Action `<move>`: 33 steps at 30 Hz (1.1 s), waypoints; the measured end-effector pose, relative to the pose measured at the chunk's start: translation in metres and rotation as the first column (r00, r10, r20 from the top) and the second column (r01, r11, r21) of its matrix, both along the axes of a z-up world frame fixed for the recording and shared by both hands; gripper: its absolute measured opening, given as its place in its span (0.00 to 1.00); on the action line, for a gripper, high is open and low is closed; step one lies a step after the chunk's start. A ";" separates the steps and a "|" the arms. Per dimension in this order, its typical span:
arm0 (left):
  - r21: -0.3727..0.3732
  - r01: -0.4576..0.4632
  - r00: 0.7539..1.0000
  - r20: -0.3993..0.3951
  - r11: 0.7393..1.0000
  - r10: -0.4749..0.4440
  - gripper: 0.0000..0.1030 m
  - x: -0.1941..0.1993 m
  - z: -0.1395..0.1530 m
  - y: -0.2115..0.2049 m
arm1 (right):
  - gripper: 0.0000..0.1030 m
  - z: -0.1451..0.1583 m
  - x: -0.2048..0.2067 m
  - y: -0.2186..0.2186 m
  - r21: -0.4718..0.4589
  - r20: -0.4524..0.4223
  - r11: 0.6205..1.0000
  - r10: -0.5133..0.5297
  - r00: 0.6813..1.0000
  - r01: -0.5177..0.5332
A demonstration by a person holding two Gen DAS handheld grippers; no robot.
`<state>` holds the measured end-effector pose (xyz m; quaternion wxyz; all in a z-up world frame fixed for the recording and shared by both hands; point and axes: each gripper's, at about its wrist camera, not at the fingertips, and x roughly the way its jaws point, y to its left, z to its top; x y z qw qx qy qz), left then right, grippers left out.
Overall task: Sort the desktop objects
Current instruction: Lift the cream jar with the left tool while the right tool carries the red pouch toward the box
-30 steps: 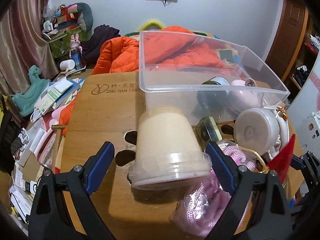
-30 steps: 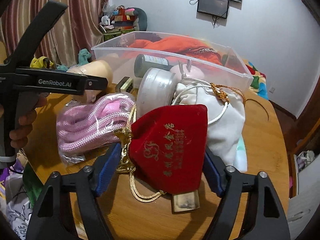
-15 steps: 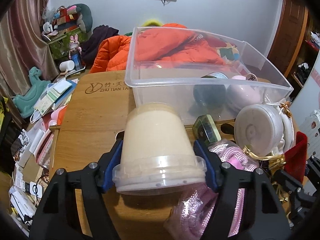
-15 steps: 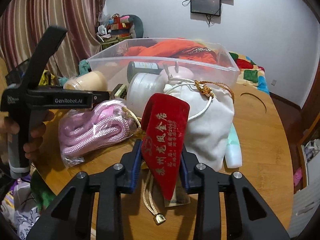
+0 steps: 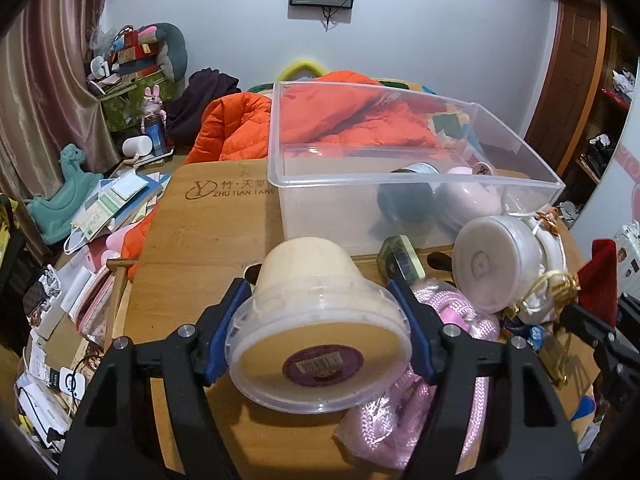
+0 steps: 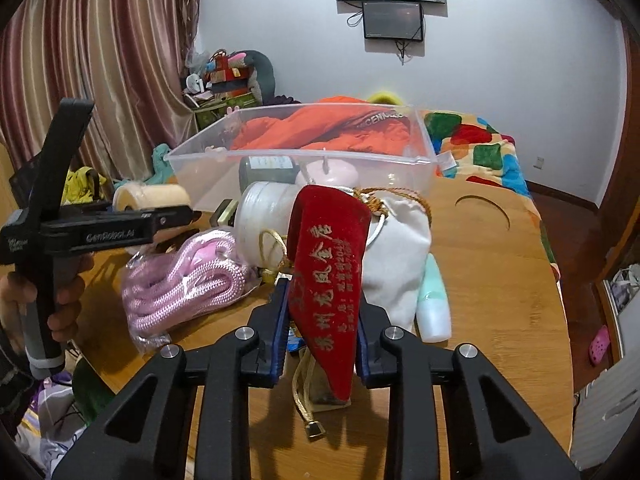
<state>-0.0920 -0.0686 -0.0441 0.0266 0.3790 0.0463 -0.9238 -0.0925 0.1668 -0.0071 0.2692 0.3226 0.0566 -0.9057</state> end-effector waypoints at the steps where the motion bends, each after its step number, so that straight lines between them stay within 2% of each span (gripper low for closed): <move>1: 0.000 0.002 1.000 -0.003 1.000 -0.002 0.68 0.002 0.000 0.000 | 0.23 0.001 0.000 0.000 0.000 -0.002 1.000 -0.001 1.000 0.001; 12: 0.004 0.006 1.000 -0.021 1.000 -0.006 0.67 0.006 0.009 0.002 | 0.22 0.007 -0.004 0.002 -0.011 -0.009 1.000 -0.003 1.000 0.003; 19: 0.033 0.006 0.999 -0.041 0.999 -0.004 0.67 0.010 0.015 -0.002 | 0.22 0.012 -0.003 0.002 0.003 -0.030 1.000 -0.004 1.000 0.004; 25: 0.034 0.019 0.998 -0.056 0.999 -0.017 0.67 0.008 0.020 0.001 | 0.22 0.012 -0.004 -0.001 -0.013 -0.014 1.000 0.016 1.000 -0.016; 33: 0.043 0.038 0.995 -0.091 0.998 -0.034 0.67 0.009 0.035 0.005 | 0.22 0.013 -0.006 -0.004 0.004 -0.021 1.000 0.023 1.000 -0.023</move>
